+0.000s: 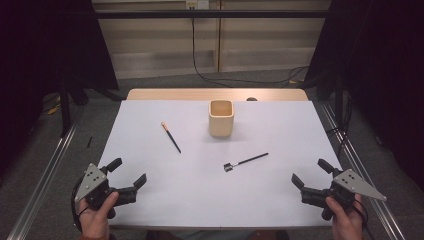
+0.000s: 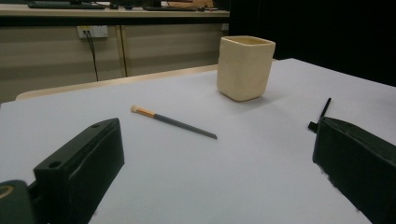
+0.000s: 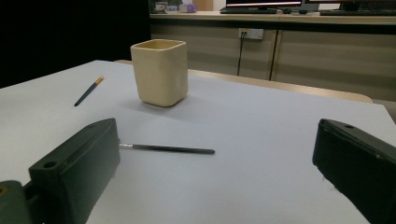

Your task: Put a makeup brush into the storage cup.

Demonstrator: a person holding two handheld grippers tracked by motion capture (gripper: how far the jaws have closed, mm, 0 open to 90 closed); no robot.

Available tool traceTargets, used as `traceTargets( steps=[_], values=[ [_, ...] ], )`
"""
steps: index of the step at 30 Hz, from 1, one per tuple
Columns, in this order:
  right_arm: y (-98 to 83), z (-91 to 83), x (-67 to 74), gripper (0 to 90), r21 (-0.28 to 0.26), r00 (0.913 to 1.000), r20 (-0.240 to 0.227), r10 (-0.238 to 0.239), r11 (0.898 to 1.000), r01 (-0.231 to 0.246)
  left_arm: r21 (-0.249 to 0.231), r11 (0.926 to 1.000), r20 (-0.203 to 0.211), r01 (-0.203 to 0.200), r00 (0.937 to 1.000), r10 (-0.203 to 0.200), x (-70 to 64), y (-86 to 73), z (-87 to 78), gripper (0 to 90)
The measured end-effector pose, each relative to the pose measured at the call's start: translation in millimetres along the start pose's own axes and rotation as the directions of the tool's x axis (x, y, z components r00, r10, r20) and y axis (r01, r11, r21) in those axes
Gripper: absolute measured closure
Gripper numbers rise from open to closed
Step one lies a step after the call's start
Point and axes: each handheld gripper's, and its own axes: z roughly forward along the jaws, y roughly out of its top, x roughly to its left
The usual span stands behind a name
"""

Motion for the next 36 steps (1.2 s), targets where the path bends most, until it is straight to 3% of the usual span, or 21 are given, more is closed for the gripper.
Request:
traceTargets(
  steps=[4, 8, 15, 26, 30, 36],
  values=[
    [-0.4, -0.1, -1.1, 0.0, 0.000, 1.0000, 0.001, 0.009, 1.000, -0.009, -0.010, 0.9999, -0.013, 0.011, 0.9999, -0.011, -0.7, 0.7, 2.0, 2.0],
    [-0.3, -0.9, -1.8, 0.0, -0.005, 1.0000, -0.007, 0.003, 1.000, -0.003, -0.013, 0.9995, -0.001, 0.030, 0.9996, -0.030, -0.8, 1.3, 3.6, 2.0],
    [-0.6, -0.4, -1.7, 0.0, -0.003, 0.9998, -0.018, 0.010, 1.000, -0.010, 0.001, 1.0000, 0.008, 0.005, 0.9999, -0.005, -2.9, 1.7, 3.3, 2.0],
    [2.4, 1.4, 4.0, 0.0, -0.005, 0.9991, -0.043, 0.003, 1.000, -0.003, 0.010, 0.9997, 0.029, 0.022, 0.9993, -0.022, -9.5, 2.2, 0.7, 2.0],
    [2.6, 2.2, 5.2, 0.0, 0.001, 0.9985, -0.054, -0.002, 1.000, 0.002, 0.016, 0.9998, 0.054, 0.008, 0.9985, -0.009, -13.9, 5.6, 3.6, 2.1],
    [2.8, 1.0, 4.7, 0.0, -0.006, 0.9987, -0.051, 0.005, 1.000, -0.006, 0.019, 0.9996, 0.054, 0.022, 0.9983, -0.023, -16.3, 9.2, 9.5, 1.7]
  ],
)
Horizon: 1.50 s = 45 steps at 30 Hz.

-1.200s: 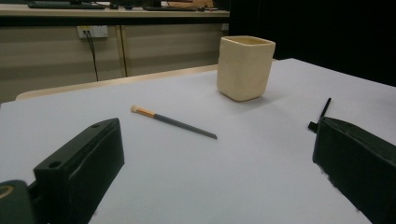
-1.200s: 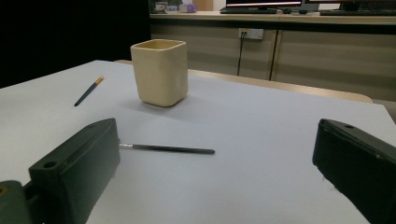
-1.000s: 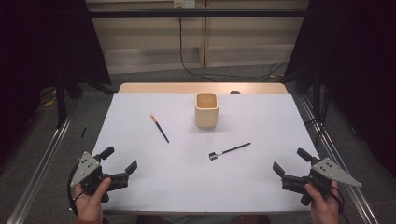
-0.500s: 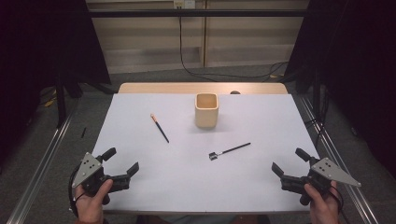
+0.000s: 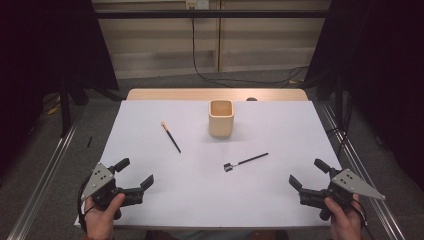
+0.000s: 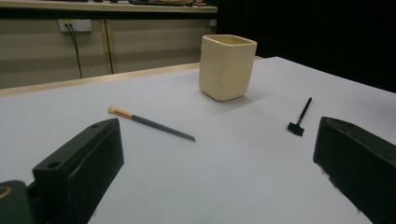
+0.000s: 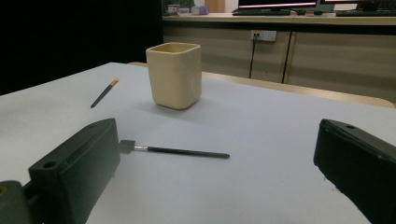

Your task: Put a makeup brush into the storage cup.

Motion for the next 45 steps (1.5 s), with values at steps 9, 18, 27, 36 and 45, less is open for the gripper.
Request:
traceTargets(
  steps=[9, 18, 27, 36, 45],
  values=[
    [-0.3, 1.3, 0.7, 0.0, 0.004, 1.0000, 0.000, 0.004, 1.000, -0.004, -0.011, 0.9999, -0.004, 0.001, 1.0000, -0.001, 1.1, 14.0, 6.5, 1.2],
    [-0.3, 1.8, 0.6, 0.0, 0.000, 1.0000, -0.009, 0.003, 1.000, -0.003, 0.007, 0.9998, 0.017, -0.017, 0.9997, 0.017, 4.2, 19.3, 16.0, 1.3],
    [0.0, 1.6, 1.1, 0.0, -0.004, 0.9998, -0.020, 0.000, 1.000, 0.000, -0.015, 0.9989, 0.035, -0.044, 0.9984, 0.044, 2.2, 34.4, 28.2, 1.3],
    [-0.4, 1.8, 0.6, 0.0, 0.001, 0.9997, -0.023, 0.002, 1.000, -0.002, -0.021, 0.9996, 0.024, -0.019, 0.9995, 0.020, 8.6, 39.6, 47.3, 1.2],
    [-0.2, 1.5, 0.5, 0.0, -0.001, 0.9996, -0.026, 0.010, 1.000, -0.010, 0.007, 0.9999, 0.027, -0.014, 0.9996, 0.014, 13.6, 40.9, 65.8, 1.3]
  ],
)
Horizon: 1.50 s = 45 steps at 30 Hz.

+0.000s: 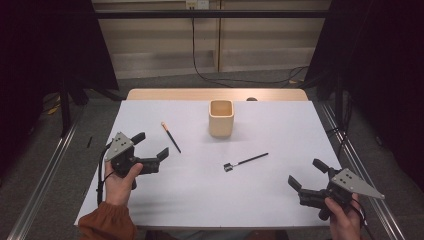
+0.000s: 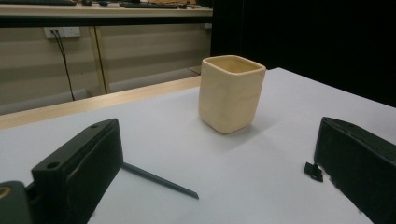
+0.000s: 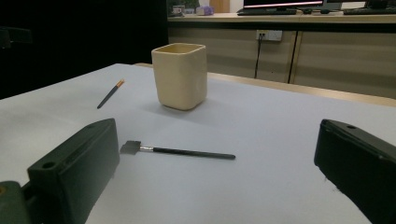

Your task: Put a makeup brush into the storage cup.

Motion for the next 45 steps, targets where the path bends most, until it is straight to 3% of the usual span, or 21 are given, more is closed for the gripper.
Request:
traceTargets(
  steps=[12, 18, 20, 24, 28, 32, 37, 45],
  values=[
    [-0.3, 0.5, -0.2, 0.0, 0.007, 1.0000, 0.002, -0.009, 1.000, 0.009, 0.005, 0.9997, -0.014, 0.023, 0.9997, -0.022, 10.7, 12.0, 13.0, 1.2],
    [-0.2, 0.4, 0.0, 0.0, 0.003, 1.0000, 0.002, -0.007, 1.000, 0.007, 0.011, 0.9999, -0.024, 0.008, 0.9997, -0.008, 12.3, 20.1, 22.3, 1.3],
    [-0.2, 0.5, 0.0, 0.0, 0.004, 1.0000, 0.002, -0.008, 1.000, 0.008, 0.017, 0.9997, -0.029, -0.016, 0.9995, 0.016, 12.6, 24.4, 25.5, 1.2],
    [-0.3, 0.4, 0.0, 0.0, 0.004, 1.0000, 0.002, -0.008, 1.000, 0.008, 0.011, 0.9999, -0.017, -0.002, 0.9999, 0.002, 15.2, 32.9, 33.3, 1.2],
    [-0.3, 0.3, -0.1, 0.0, 0.004, 1.0000, 0.003, -0.007, 1.000, 0.007, 0.026, 0.9996, -0.022, -0.014, 0.9997, 0.014, 18.1, 39.3, 42.1, 1.2],
    [-0.7, 0.4, -0.6, 0.0, 0.009, 0.9999, 0.001, -0.013, 1.000, 0.013, 0.028, 0.9996, 0.003, -0.005, 1.0000, 0.005, 18.6, 48.6, 50.4, 1.7],
    [-0.6, 0.4, -0.3, 0.0, 0.009, 0.9999, 0.001, -0.014, 1.000, 0.014, 0.015, 0.9995, -0.008, -0.026, 0.9996, 0.027, 18.4, 62.0, 59.6, 1.7],
    [-0.9, -0.6, -0.5, 0.0, 0.010, 1.0000, 0.000, -0.008, 1.000, 0.008, 0.036, 0.9990, -0.029, -0.027, 0.9992, 0.028, 27.2, 64.4, 72.6, 1.7]
  ],
)
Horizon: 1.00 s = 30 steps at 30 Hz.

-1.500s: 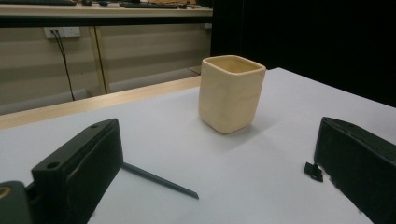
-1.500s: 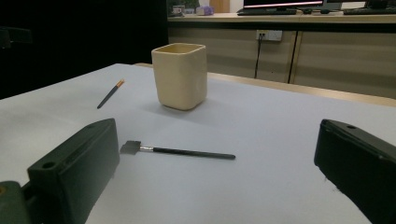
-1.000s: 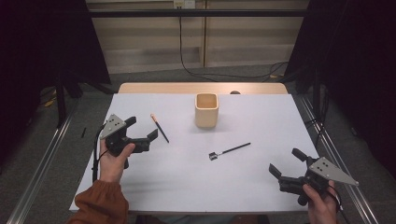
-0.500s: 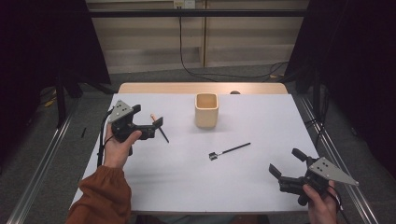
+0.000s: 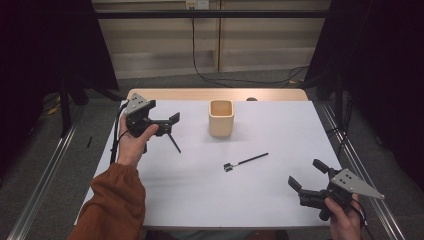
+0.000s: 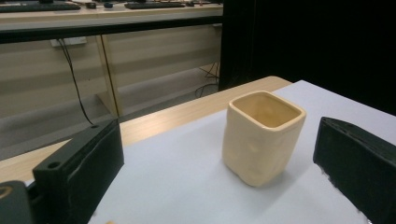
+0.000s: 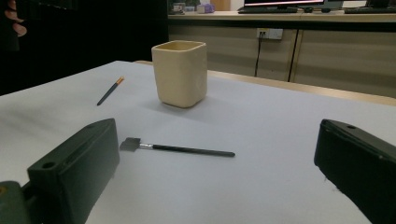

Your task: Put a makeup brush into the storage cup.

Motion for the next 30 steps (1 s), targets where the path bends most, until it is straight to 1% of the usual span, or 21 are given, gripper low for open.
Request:
traceTargets(
  steps=[1, 3, 5, 7, 8, 9, 11, 12, 14, 15, 17, 19, 21, 24, 27, 28, 29, 30],
  values=[
    [0.0, 0.0, 0.0, 0.0, 0.000, 1.0000, 0.000, 0.000, 1.000, 0.000, 0.010, 1.0000, 0.001, -0.003, 1.0000, 0.003, 1.8, 0.9, 1.4, 1.7],
    [-0.1, 0.2, -0.1, 0.0, 0.001, 1.0000, 0.002, 0.000, 1.000, 0.000, 0.014, 0.9999, -0.010, -0.006, 0.9999, 0.006, 5.9, 3.7, 3.8, 1.7],
    [-0.1, 0.4, 0.0, 0.0, 0.001, 1.0000, 0.002, -0.001, 1.000, 0.001, 0.011, 0.9999, -0.016, 0.010, 0.9998, -0.010, 10.9, 6.3, 5.9, 1.8],
    [-0.1, 0.4, 0.0, 0.0, 0.001, 1.0000, 0.002, -0.003, 1.000, 0.003, 0.006, 0.9998, -0.026, 0.018, 0.9995, -0.018, 14.6, 7.4, 8.4, 1.7],
    [-0.2, 0.5, 0.1, 0.0, 0.002, 1.0000, 0.002, -0.001, 1.000, 0.001, 0.007, 0.9995, -0.025, 0.030, 0.9992, -0.030, 15.5, 7.8, 9.9, 1.7],
    [-0.2, 0.5, 0.1, 0.0, 0.002, 1.0000, 0.002, -0.001, 1.000, 0.001, 0.010, 0.9994, -0.018, 0.032, 0.9993, -0.032, 15.6, 8.0, 11.1, 1.7],
    [-0.4, 0.4, -0.1, 0.0, 0.003, 1.0000, 0.003, 0.001, 1.000, -0.001, 0.019, 0.9996, -0.025, 0.020, 0.9995, -0.019, 15.3, 8.2, 13.3, 1.7],
    [-0.4, 0.1, -0.4, 0.0, 0.003, 1.0000, 0.003, 0.000, 1.000, 0.000, 0.023, 0.9995, -0.032, 0.021, 0.9993, -0.020, 16.1, 8.0, 14.5, 1.6],
    [-0.5, 0.0, -0.5, 0.0, 0.003, 1.0000, 0.003, 0.000, 1.000, 0.000, 0.061, 0.9977, -0.041, 0.028, 0.9988, -0.025, 18.6, 8.5, 16.5, 1.4],
    [-0.4, 0.1, -0.4, 0.0, 0.003, 1.0000, 0.003, 0.001, 1.000, -0.001, 0.072, 0.9967, -0.055, 0.036, 0.9980, -0.032, 19.2, 9.4, 17.4, 1.5],
    [-0.4, 0.1, -0.2, 0.0, 0.002, 1.0000, 0.002, -0.001, 1.000, 0.001, 0.086, 0.9951, -0.046, 0.049, 0.9979, -0.045, 20.0, 11.9, 17.7, 1.6],
    [-0.5, 0.4, -0.2, 0.0, 0.005, 1.0000, 0.002, -0.004, 1.000, 0.004, 0.101, 0.9939, -0.047, 0.044, 0.9981, -0.040, 21.0, 13.9, 17.7, 1.5],
    [-0.6, 0.5, -0.2, 0.0, 0.006, 1.0000, 0.004, -0.004, 1.000, 0.004, 0.130, 0.9906, -0.059, 0.041, 0.9977, -0.033, 22.0, 15.2, 18.5, 1.5],
    [-0.4, 0.2, -0.2, 0.0, 0.006, 1.0000, 0.003, -0.003, 1.000, 0.003, 0.172, 0.9838, -0.074, 0.051, 0.9965, -0.039, 22.9, 16.9, 20.4, 1.7],
    [-0.6, 0.3, -0.3, 0.0, 0.007, 1.0000, 0.004, -0.005, 1.000, 0.005, 0.221, 0.9728, -0.057, 0.070, 0.9967, -0.059, 23.5, 18.8, 21.3, 2.2],
    [-0.5, 0.5, -0.3, 0.0, 0.006, 1.0000, 0.003, -0.004, 1.000, 0.004, 0.243, 0.9670, -0.061, 0.075, 0.9962, -0.062, 23.8, 19.4, 21.8, 2.9],
    [-0.5, 0.5, -0.2, 0.0, 0.006, 1.0000, 0.003, -0.004, 1.000, 0.004, 0.256, 0.9633, -0.067, 0.080, 0.9956, -0.065, 23.9, 20.0, 22.4, 3.5],
    [-0.5, 0.5, -0.2, 0.0, 0.006, 1.0000, 0.003, -0.004, 1.000, 0.004, 0.276, 0.9580, -0.062, 0.078, 0.9961, -0.063, 24.8, 20.6, 22.5, 3.5]
  ],
)
